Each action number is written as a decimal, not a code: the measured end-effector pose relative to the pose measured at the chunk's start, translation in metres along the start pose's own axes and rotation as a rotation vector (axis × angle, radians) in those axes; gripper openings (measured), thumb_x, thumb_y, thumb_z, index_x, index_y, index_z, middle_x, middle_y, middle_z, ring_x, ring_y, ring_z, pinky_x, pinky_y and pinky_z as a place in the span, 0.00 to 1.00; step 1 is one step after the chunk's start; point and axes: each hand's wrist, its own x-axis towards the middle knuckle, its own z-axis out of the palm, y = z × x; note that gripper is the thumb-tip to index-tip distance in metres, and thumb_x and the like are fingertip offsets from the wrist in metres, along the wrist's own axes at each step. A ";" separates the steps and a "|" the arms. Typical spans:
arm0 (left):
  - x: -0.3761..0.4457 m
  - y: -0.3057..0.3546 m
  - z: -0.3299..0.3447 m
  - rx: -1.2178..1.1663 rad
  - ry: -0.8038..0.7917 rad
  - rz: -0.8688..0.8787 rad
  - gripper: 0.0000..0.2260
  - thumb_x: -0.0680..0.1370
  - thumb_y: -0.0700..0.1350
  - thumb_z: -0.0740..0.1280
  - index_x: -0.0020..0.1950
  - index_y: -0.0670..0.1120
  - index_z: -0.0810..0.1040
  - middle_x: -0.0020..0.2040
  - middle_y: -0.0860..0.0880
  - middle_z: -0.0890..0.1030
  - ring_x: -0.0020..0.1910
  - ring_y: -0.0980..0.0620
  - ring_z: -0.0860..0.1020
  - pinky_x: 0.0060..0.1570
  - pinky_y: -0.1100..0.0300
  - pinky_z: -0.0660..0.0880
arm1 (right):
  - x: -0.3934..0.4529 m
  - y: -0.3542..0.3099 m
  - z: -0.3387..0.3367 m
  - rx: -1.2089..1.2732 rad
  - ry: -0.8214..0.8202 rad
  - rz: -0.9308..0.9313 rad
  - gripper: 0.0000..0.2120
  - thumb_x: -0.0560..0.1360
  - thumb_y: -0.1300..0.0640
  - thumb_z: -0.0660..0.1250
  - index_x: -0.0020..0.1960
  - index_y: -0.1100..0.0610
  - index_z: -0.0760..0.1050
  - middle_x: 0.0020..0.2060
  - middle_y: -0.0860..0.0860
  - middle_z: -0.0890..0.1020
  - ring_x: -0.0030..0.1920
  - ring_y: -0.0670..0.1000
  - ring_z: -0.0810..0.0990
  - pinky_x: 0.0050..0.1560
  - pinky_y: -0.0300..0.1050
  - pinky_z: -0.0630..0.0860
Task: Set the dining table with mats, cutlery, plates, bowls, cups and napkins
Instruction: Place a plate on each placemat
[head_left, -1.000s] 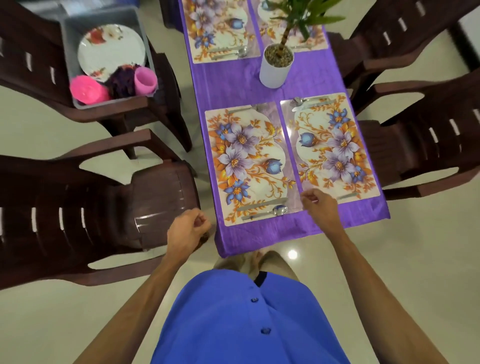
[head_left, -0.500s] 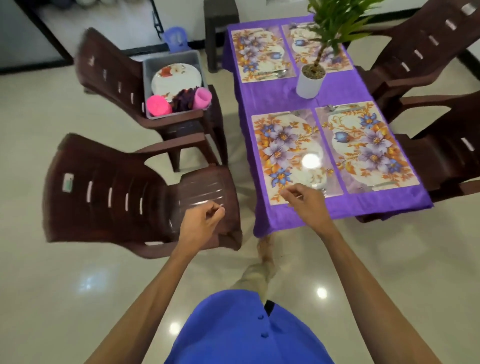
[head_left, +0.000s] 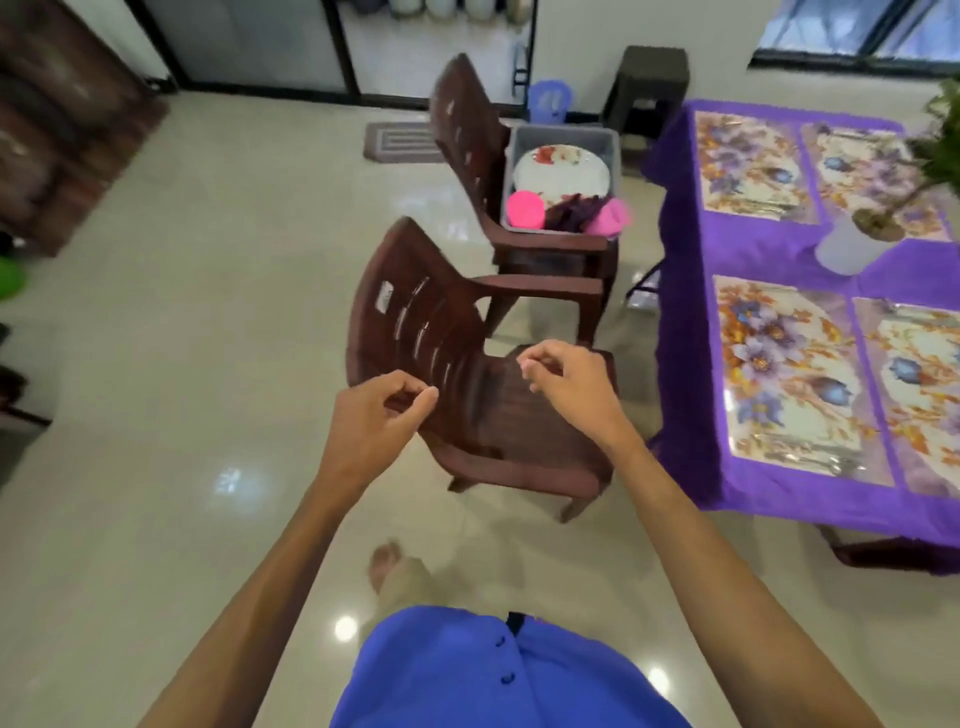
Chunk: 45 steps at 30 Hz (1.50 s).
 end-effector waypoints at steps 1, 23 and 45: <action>0.008 -0.015 -0.023 0.000 0.029 0.012 0.05 0.78 0.49 0.75 0.43 0.51 0.86 0.38 0.58 0.85 0.40 0.59 0.83 0.40 0.70 0.77 | 0.016 -0.018 0.022 0.032 -0.007 -0.017 0.04 0.79 0.57 0.70 0.49 0.53 0.84 0.39 0.47 0.86 0.38 0.43 0.85 0.46 0.39 0.80; 0.318 -0.288 -0.327 -0.154 0.105 -0.307 0.09 0.80 0.49 0.71 0.40 0.51 0.85 0.39 0.57 0.85 0.42 0.57 0.83 0.48 0.59 0.79 | 0.363 -0.247 0.388 0.120 -0.281 0.069 0.04 0.79 0.53 0.72 0.49 0.52 0.84 0.41 0.47 0.86 0.39 0.47 0.85 0.39 0.33 0.75; 0.915 -0.193 -0.197 -0.105 -0.604 0.239 0.09 0.82 0.51 0.70 0.43 0.53 0.85 0.40 0.60 0.85 0.44 0.60 0.84 0.49 0.59 0.81 | 0.750 -0.214 0.249 0.319 0.499 0.492 0.06 0.79 0.60 0.69 0.54 0.58 0.84 0.42 0.51 0.86 0.37 0.42 0.82 0.40 0.32 0.74</action>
